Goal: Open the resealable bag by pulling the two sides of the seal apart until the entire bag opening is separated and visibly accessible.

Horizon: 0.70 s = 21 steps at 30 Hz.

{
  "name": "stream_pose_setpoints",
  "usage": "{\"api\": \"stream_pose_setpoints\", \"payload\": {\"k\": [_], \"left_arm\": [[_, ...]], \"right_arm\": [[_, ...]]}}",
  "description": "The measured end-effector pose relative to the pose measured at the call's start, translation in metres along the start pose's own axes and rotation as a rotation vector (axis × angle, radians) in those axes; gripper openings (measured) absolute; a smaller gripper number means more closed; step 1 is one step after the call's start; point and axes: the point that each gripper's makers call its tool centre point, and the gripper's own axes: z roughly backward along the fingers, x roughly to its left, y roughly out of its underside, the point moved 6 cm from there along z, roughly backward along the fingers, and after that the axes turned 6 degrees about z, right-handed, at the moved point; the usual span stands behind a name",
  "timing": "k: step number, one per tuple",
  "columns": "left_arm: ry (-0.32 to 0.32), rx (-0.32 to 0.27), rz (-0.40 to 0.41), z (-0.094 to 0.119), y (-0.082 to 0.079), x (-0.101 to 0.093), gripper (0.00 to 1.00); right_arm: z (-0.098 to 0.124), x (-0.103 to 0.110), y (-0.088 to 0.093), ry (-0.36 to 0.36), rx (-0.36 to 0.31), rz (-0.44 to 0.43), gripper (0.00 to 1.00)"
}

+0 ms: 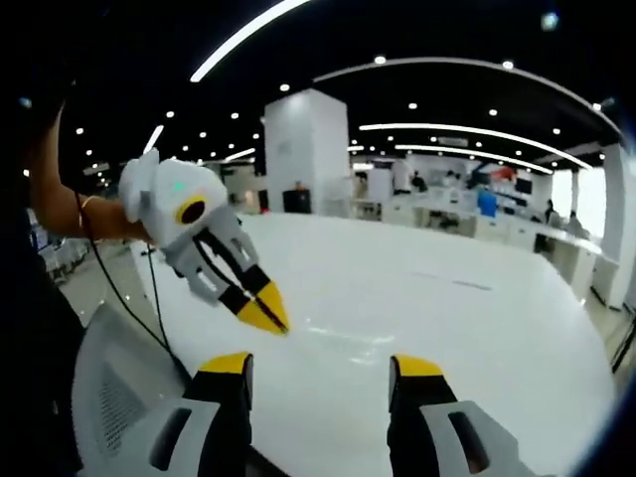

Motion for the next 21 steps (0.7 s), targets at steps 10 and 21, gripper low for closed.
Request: {"api": "stream_pose_setpoints", "payload": {"k": [10,21], "left_arm": [[0.050,-0.032,-0.033,0.012,-0.013,-0.017,0.00],[0.088,-0.067,-0.009,0.028,-0.021,-0.025,0.00]], "right_arm": [[-0.014,0.019,-0.001,-0.101,-0.001,0.009,0.43],[-0.016,0.035,0.001,-0.177,0.028,0.049,0.17]]}}
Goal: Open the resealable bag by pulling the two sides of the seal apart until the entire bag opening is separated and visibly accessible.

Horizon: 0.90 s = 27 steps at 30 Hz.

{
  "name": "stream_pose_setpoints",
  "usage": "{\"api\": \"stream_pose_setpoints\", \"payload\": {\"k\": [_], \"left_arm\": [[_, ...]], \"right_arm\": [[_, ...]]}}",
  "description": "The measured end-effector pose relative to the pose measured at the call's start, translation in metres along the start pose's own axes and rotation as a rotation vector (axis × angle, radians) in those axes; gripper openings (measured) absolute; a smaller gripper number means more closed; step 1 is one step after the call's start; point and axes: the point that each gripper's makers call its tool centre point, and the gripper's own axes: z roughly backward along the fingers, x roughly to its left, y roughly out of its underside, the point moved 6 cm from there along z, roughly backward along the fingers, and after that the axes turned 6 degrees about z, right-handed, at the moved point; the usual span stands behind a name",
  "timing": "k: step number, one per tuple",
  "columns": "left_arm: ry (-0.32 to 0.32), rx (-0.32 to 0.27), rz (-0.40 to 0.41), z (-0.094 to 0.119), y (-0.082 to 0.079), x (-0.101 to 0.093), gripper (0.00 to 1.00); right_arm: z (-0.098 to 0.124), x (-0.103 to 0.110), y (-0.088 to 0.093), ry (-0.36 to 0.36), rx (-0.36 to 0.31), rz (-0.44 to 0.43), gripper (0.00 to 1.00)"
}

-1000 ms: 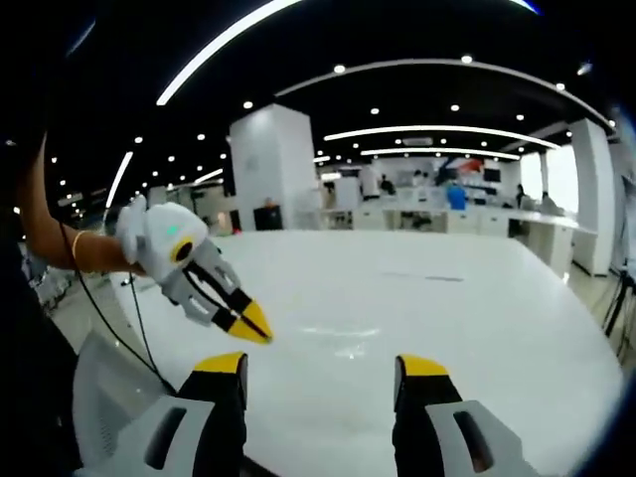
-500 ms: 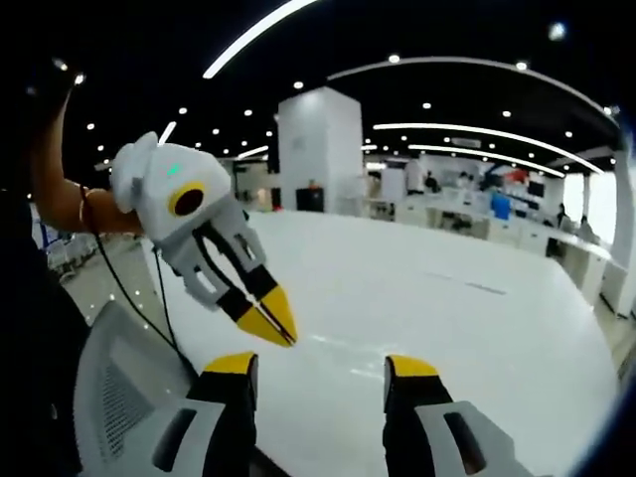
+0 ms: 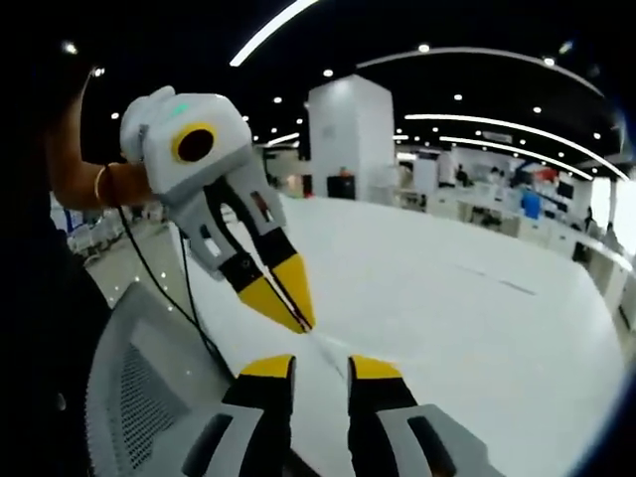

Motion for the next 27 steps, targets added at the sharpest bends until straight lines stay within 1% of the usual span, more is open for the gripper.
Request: {"api": "stream_pose_setpoints", "payload": {"k": [3,7,9,14,20,22,25,27], "left_arm": [[0.012,-0.005,-0.003,0.002,-0.002,-0.003,0.00],[0.027,-0.005,-0.013,0.004,-0.004,-0.006,0.00],[0.032,-0.005,-0.015,0.005,-0.004,-0.007,0.00],[0.047,0.000,-0.008,0.006,-0.003,-0.011,0.00],[0.050,-0.004,0.027,0.004,-0.001,-0.014,0.00],[0.055,0.007,0.041,0.002,0.001,-0.016,0.00],[0.062,0.028,0.030,-0.001,0.004,-0.019,0.00],[0.065,0.030,0.026,-0.002,0.004,-0.020,0.00]], "right_arm": [[-0.001,0.002,0.001,-0.016,0.021,0.031,0.15],[-0.003,0.006,0.000,-0.053,0.031,0.059,0.11],[-0.003,0.008,0.001,-0.056,0.039,0.069,0.10],[-0.003,0.009,0.002,-0.070,0.057,0.080,0.02],[-0.003,0.013,0.004,-0.085,0.082,0.118,0.00],[-0.004,0.014,0.005,-0.091,0.099,0.144,0.00],[-0.004,0.016,0.005,-0.108,0.111,0.157,0.00],[-0.004,0.017,0.004,-0.118,0.107,0.158,0.00]]}}
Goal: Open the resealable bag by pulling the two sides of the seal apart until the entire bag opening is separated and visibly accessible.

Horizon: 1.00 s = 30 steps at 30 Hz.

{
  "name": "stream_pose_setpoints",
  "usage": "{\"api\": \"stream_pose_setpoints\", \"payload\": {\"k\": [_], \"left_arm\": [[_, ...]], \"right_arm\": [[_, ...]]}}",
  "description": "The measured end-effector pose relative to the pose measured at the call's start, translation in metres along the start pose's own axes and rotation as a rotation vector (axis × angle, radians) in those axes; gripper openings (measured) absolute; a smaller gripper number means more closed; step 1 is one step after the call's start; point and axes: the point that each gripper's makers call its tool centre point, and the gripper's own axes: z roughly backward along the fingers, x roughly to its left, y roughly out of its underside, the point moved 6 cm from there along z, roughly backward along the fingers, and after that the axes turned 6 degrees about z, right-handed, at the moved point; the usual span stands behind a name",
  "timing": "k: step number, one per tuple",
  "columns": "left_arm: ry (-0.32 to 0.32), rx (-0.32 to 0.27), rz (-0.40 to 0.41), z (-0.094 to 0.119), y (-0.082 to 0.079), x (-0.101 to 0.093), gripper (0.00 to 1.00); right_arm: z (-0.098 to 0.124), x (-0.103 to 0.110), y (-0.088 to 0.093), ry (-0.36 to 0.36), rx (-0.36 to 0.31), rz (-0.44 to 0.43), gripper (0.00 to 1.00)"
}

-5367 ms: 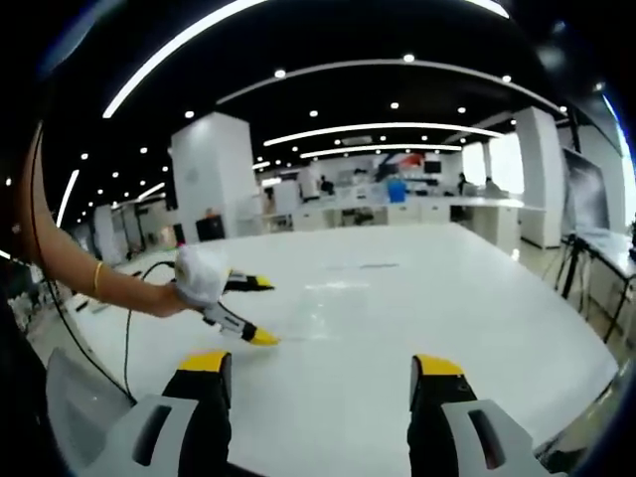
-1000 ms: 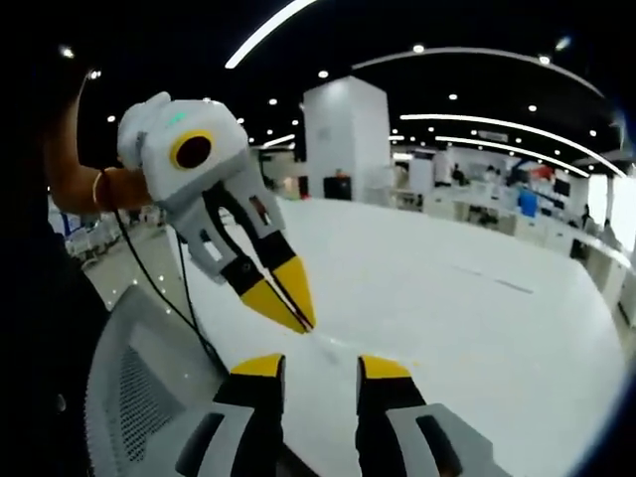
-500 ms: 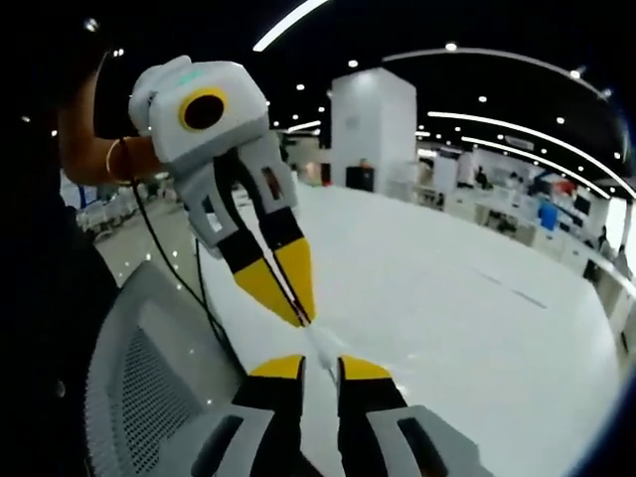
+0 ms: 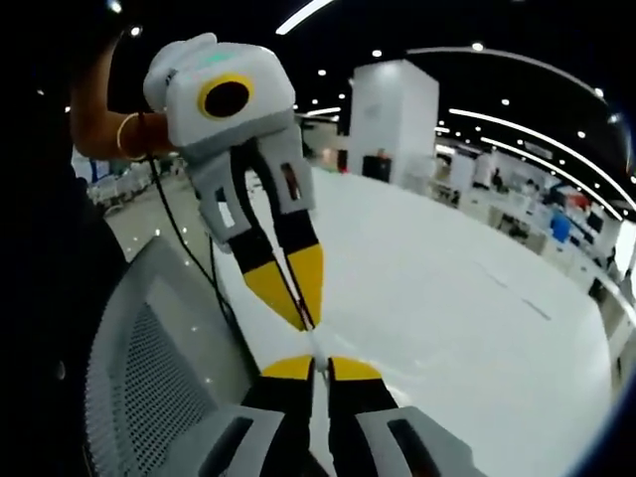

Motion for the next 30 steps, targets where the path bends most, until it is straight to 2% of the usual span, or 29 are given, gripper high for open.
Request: {"api": "stream_pose_setpoints", "payload": {"k": [8,22,25,30], "left_arm": [[0.003,-0.014,-0.003,0.0001,-0.0044,-0.0006,0.02],[0.030,-0.009,-0.021,-0.0025,-0.0023,-0.0075,0.00],[0.036,-0.032,0.033,-0.0034,-0.0024,-0.0089,0.00],[0.042,-0.013,0.027,-0.0049,0.0001,-0.0094,0.00]], "right_arm": [[-0.0032,0.0018,-0.0011,-0.013,0.023,0.036,0.00],[-0.0062,0.0058,0.0001,-0.035,0.042,0.061,0.00],[-0.0065,0.0070,-0.0013,-0.037,0.036,0.064,0.03],[-0.0076,0.0096,-0.0045,-0.043,0.042,0.096,0.02]]}}
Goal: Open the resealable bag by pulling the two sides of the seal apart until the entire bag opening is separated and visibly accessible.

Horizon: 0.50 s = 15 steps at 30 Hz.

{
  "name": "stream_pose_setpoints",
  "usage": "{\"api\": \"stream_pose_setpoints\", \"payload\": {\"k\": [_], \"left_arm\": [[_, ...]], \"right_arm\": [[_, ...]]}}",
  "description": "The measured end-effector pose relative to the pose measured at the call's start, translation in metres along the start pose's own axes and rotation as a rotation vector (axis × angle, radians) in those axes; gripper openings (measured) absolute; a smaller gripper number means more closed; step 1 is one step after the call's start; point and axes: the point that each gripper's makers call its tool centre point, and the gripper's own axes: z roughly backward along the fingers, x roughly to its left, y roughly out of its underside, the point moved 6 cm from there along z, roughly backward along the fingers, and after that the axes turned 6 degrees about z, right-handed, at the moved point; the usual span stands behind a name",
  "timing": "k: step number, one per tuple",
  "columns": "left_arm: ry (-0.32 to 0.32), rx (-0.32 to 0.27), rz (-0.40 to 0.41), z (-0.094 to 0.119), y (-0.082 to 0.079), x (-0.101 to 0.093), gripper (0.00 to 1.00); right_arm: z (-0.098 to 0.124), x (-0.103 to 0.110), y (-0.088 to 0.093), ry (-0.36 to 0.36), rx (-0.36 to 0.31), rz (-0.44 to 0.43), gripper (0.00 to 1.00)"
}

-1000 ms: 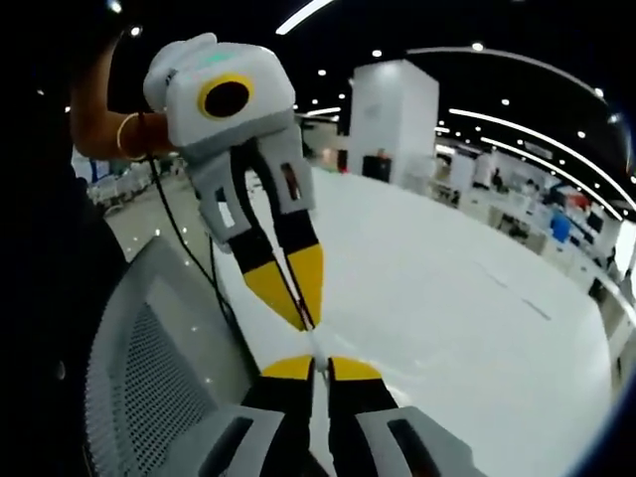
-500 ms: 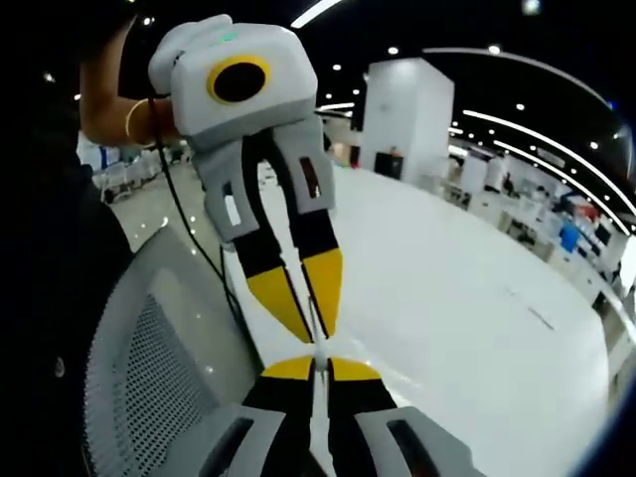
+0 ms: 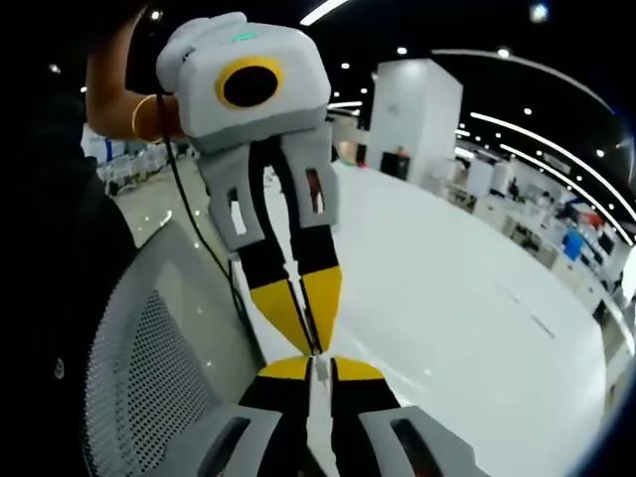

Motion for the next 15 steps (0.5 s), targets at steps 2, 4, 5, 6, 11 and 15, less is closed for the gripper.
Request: {"api": "stream_pose_setpoints", "payload": {"k": [2,4,5,6,11,15], "left_arm": [[0.004,0.005,0.014,-0.0004,0.0017,0.0001,0.00],[0.013,0.013,0.028,-0.0008,0.0035,-0.0008,0.00],[0.008,0.011,0.036,-0.0011,0.0042,-0.0006,0.00],[0.002,0.010,0.046,-0.0012,0.0045,-0.0002,0.00],[0.007,0.011,0.142,-0.0010,0.0060,-0.0014,0.00],[-0.026,0.011,0.148,-0.0019,0.0050,-0.0015,0.00]], "right_arm": [[-0.0006,0.0007,0.0006,-0.006,0.014,0.017,0.02],[-0.0012,0.0008,0.0007,-0.008,0.018,0.021,0.02],[-0.0012,0.0010,0.0009,-0.010,0.019,0.021,0.01],[-0.0012,0.0014,0.0008,-0.011,0.020,0.025,0.01],[-0.0017,0.0041,0.0004,-0.024,0.030,0.051,0.00],[-0.0014,0.0018,0.0013,-0.012,0.044,0.054,0.00]]}}
